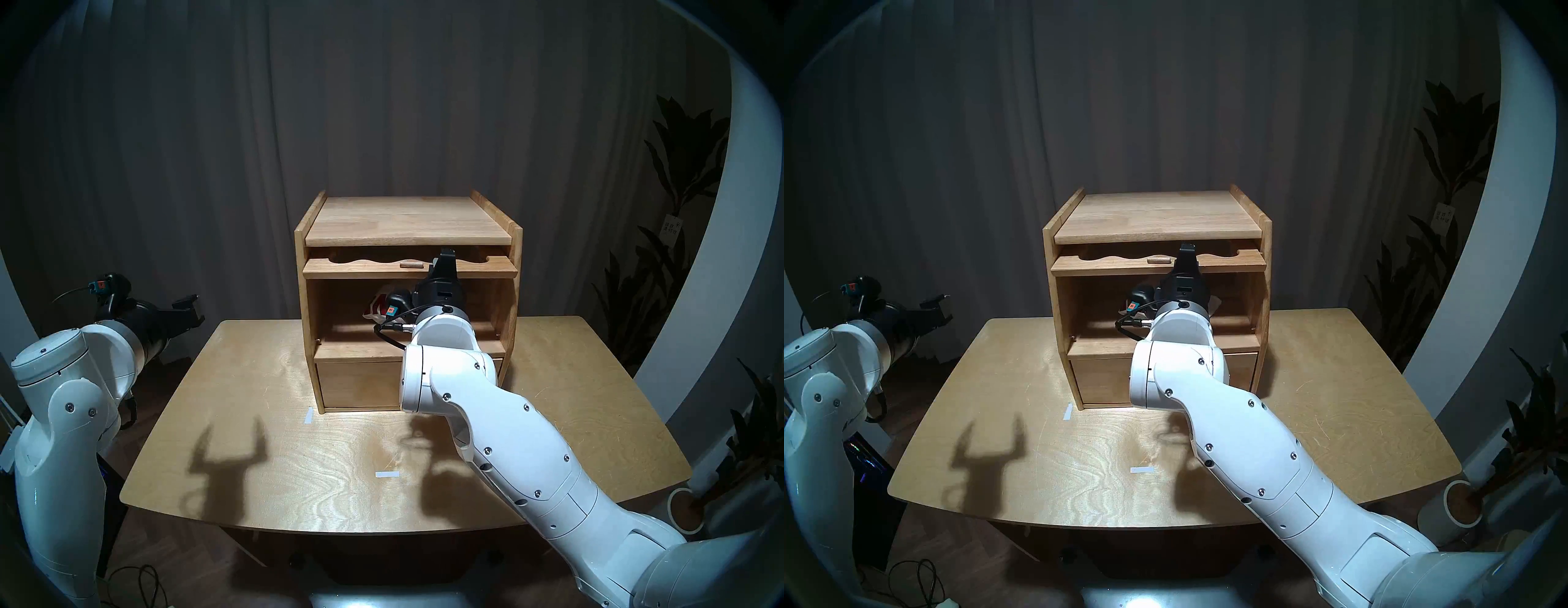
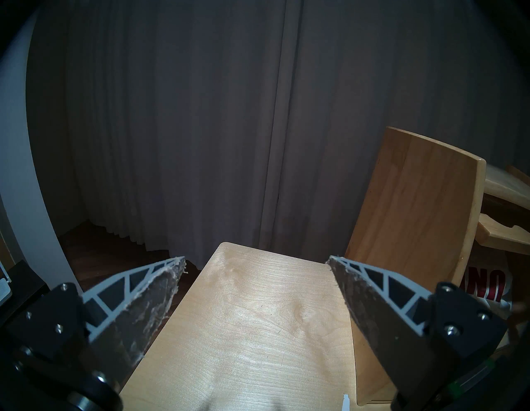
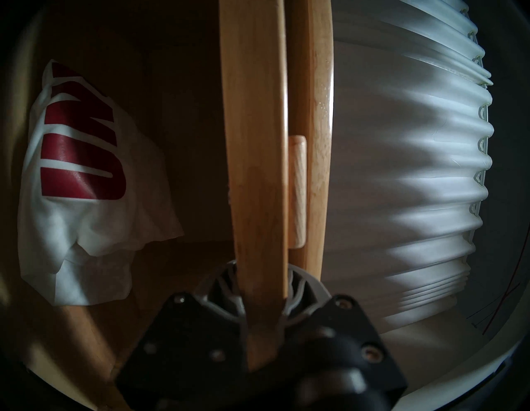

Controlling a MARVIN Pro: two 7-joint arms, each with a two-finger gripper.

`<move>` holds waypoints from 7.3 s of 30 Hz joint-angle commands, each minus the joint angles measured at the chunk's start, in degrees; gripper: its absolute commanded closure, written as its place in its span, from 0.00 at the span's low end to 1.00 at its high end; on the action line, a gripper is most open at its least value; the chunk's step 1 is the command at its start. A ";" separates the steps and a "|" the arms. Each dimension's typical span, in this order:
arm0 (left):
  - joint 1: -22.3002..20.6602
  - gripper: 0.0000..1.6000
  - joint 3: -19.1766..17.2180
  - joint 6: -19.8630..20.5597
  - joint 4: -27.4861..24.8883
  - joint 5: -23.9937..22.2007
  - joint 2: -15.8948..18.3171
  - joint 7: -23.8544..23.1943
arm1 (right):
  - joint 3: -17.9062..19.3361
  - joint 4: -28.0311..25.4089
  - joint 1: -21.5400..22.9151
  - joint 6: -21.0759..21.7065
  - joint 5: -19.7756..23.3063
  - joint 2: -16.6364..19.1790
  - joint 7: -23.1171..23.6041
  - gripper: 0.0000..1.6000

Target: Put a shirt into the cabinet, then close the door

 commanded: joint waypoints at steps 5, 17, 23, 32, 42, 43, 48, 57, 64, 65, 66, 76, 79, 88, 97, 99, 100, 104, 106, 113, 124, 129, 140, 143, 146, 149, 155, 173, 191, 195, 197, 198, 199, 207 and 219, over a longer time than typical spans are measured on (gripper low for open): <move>-0.22 0.00 -0.38 -0.26 -0.80 0.14 -0.10 0.10 | -0.98 -3.79 -0.30 0.81 -2.46 1.10 1.13 1.00; -0.23 0.00 -0.38 -0.25 -0.80 0.17 -0.11 0.06 | -2.86 -6.42 -0.91 2.13 -4.34 1.67 3.42 1.00; -0.24 0.00 -0.38 -0.24 -0.80 0.19 -0.12 0.04 | -3.97 -8.02 -1.72 3.08 -5.63 2.22 4.57 1.00; -0.24 0.00 -0.38 -0.23 -0.80 0.21 -0.13 0.01 | -6.11 -9.66 -2.90 4.75 -8.10 2.32 6.17 1.00; -0.26 0.00 -0.38 -0.23 -0.80 0.23 -0.14 -0.02 | -8.98 -9.59 -3.79 6.76 -11.01 1.01 7.01 1.00; -0.26 0.00 -0.38 -0.23 -0.80 0.23 -0.14 -0.02 | -9.22 -9.66 -3.90 6.91 -11.23 0.94 7.06 1.00; -0.27 0.00 -0.38 -0.22 -0.80 0.24 -0.13 -0.05 | -10.75 -10.02 -4.48 7.17 -12.84 0.35 7.46 1.00; -0.28 0.00 -0.37 -0.22 -0.80 0.25 -0.13 -0.08 | -13.79 -10.28 -3.74 7.17 -15.02 0.88 8.87 1.00; -0.27 0.00 -0.38 -0.22 -0.80 0.27 -0.15 -0.08 | -13.36 -11.17 -5.53 7.17 -18.94 2.72 11.42 1.00; -0.27 0.00 -0.38 -0.22 -0.80 0.27 -0.15 -0.09 | -13.27 -11.50 -5.82 7.17 -19.65 3.05 11.86 1.00; -0.26 0.00 -0.38 -0.22 -0.80 0.28 -0.15 -0.09 | -12.97 -11.88 -6.62 7.17 -20.76 3.19 12.12 1.00; -0.26 0.00 -0.39 -0.21 -0.80 0.29 -0.17 -0.10 | -8.52 -15.82 -9.40 7.17 -24.87 9.01 15.15 1.00; -0.25 0.00 -0.39 -0.21 -0.80 0.30 -0.19 -0.08 | -9.03 -16.66 -9.69 6.44 -25.02 9.07 16.00 1.00; -0.24 0.00 -0.40 -0.20 -0.80 0.31 -0.22 -0.07 | -11.40 -15.14 -8.74 6.10 -23.54 7.01 15.61 1.00; -0.26 0.00 -0.39 -0.20 -0.80 0.32 -0.21 -0.09 | -13.00 -11.86 -5.61 5.02 -20.89 4.75 14.16 1.00; -0.26 0.00 -0.39 -0.20 -0.80 0.32 -0.21 -0.09 | -13.30 -11.24 -4.96 4.76 -20.24 4.25 13.82 1.00; -0.26 0.00 -0.39 -0.20 -0.80 0.32 -0.20 -0.09 | -13.54 -11.06 -4.64 4.54 -19.83 4.00 13.67 1.00; -0.27 0.00 -0.38 -0.20 -0.80 0.32 -0.19 -0.10 | -14.52 -10.93 -4.51 4.54 -19.44 3.01 13.83 1.00; -0.27 0.00 -0.38 -0.20 -0.80 0.32 -0.20 -0.10 | -15.17 -11.54 -4.66 5.38 -19.19 3.39 14.62 1.00; -0.29 0.00 -0.37 -0.20 -0.80 0.32 -0.17 -0.12 | -17.03 -15.08 -3.54 7.17 -17.44 7.13 18.49 1.00; -0.33 0.00 -0.34 -0.20 -0.80 0.33 -0.13 -0.16 | -16.57 -19.65 -5.16 7.17 -19.33 12.29 23.03 1.00; -0.34 0.00 -0.33 -0.20 -0.80 0.33 -0.12 -0.18 | -15.65 -22.13 -6.80 7.17 -20.08 14.74 23.25 1.00; -0.32 0.00 -0.35 -0.20 -0.80 0.34 -0.15 -0.16 | -15.24 -22.11 -8.58 7.17 -17.83 15.70 21.98 1.00; -0.30 0.00 -0.36 -0.20 -0.80 0.34 -0.17 -0.14 | -16.36 -20.80 -7.38 7.17 -16.56 14.64 21.00 1.00; -0.29 0.00 -0.37 -0.20 -0.80 0.34 -0.19 -0.13 | -17.72 -19.69 -6.01 7.17 -14.75 13.99 20.01 1.00; -0.28 0.00 -0.37 -0.20 -0.80 0.35 -0.20 -0.12 | -18.66 -18.70 -5.24 7.17 -12.62 13.62 19.85 1.00; -0.28 0.00 -0.37 -0.19 -0.80 0.35 -0.20 -0.11 | -18.62 -19.69 -5.52 7.17 -12.12 14.87 19.02 1.00; -0.45 0.00 -0.24 -0.19 -0.80 0.34 0.00 -0.29 | -4.87 -31.46 -2.82 7.17 -24.37 22.16 8.85 1.00; -0.38 0.00 -0.11 -0.11 -0.60 0.32 0.04 -0.35 | 9.28 -30.74 -10.62 7.17 -20.87 25.09 7.85 1.00; -0.34 0.00 -0.08 -0.08 -0.48 0.32 0.03 -0.35 | 10.76 -28.68 -11.96 7.17 -19.37 25.71 7.74 1.00; -0.33 0.00 -0.07 -0.08 -0.45 0.32 0.03 -0.36 | 11.67 -27.37 -12.82 7.17 -18.49 26.02 7.73 1.00; -0.34 0.00 -0.07 -0.08 -0.45 0.32 0.03 -0.36 | 12.17 -26.54 -13.32 7.17 -18.09 26.21 7.95 1.00; -0.35 0.00 -0.07 -0.09 -0.46 0.32 0.04 -0.36 | 12.96 -25.51 -13.90 7.17 -17.42 26.43 8.09 0.76; -0.36 0.00 -0.07 -0.10 -0.48 0.33 0.05 -0.38 | 17.13 -21.06 -16.46 7.17 -13.82 27.17 7.50 0.00; -0.30 0.00 -0.04 -0.07 -0.34 0.32 0.03 -0.40 | 21.64 -21.97 -17.41 7.17 -8.64 26.60 5.66 0.00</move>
